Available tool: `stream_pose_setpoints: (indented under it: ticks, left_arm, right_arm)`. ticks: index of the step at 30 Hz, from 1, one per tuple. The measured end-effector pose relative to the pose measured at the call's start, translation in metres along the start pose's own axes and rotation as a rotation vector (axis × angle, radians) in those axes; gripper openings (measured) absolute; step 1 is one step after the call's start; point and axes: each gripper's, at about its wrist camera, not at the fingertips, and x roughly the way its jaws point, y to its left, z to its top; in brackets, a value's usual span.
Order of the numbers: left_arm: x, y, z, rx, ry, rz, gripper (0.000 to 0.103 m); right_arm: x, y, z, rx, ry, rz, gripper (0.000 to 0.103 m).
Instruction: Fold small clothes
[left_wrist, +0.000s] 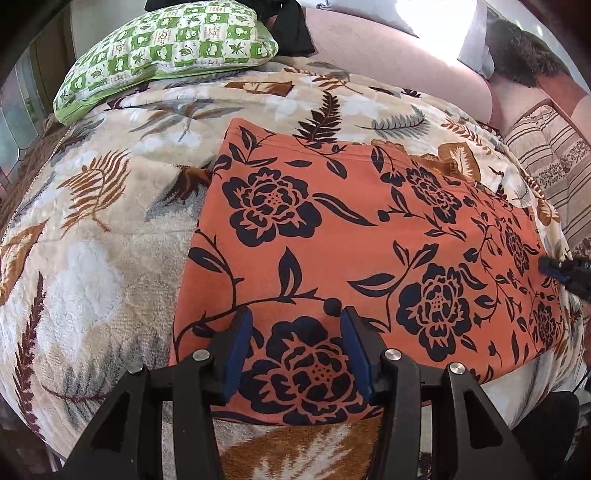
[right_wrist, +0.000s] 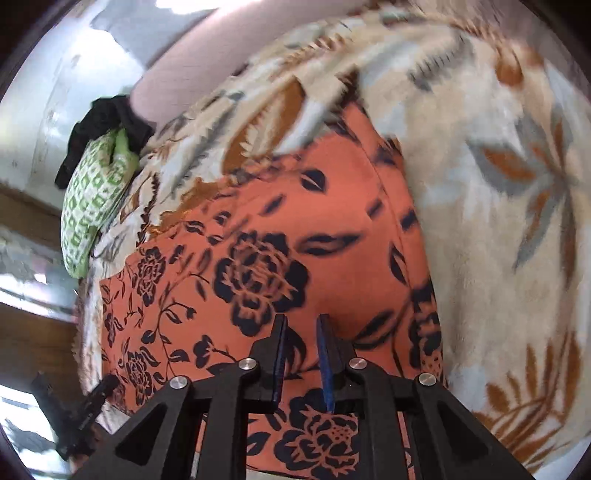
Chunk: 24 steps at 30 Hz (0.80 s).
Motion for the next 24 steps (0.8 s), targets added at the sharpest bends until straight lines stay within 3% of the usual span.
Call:
stream_pose_setpoints:
  ticks: [3,5,7,12,14,16,18,24]
  left_arm:
    - [0.002,0.0,0.001,-0.002,-0.001,0.001,0.051]
    - [0.002,0.0,0.002,-0.001,0.001,0.001,0.051]
    - [0.002,0.0,0.002,0.002,-0.001,0.002,0.051]
    - [0.005,-0.001,0.004,-0.001,0.0,0.003,0.052]
    - [0.006,-0.001,0.006,-0.001,0.001,0.004,0.052]
    - [0.006,0.0,0.007,-0.006,0.002,0.0,0.052]
    - [0.005,0.0,0.008,-0.007,0.001,0.0,0.052]
    - [0.008,0.001,0.01,-0.003,0.001,0.001,0.052]
  right_arm:
    - [0.006,-0.007,0.019,0.022,-0.005,-0.018,0.019]
    - [0.022,-0.03,0.027,0.098,0.042,-0.064,0.019]
    - [0.025,-0.047,0.031,0.205,0.057,0.003,0.018]
    - [0.004,-0.015,0.053,0.076,-0.01,-0.024,0.019]
    - [0.013,-0.021,0.068,0.093,-0.01,-0.047,0.019]
    - [0.031,-0.034,0.074,0.141,0.014,-0.131,0.019]
    - [0.038,-0.046,0.074,0.205,0.026,-0.11,0.019]
    - [0.028,-0.03,0.089,0.139,-0.042,-0.131,0.019]
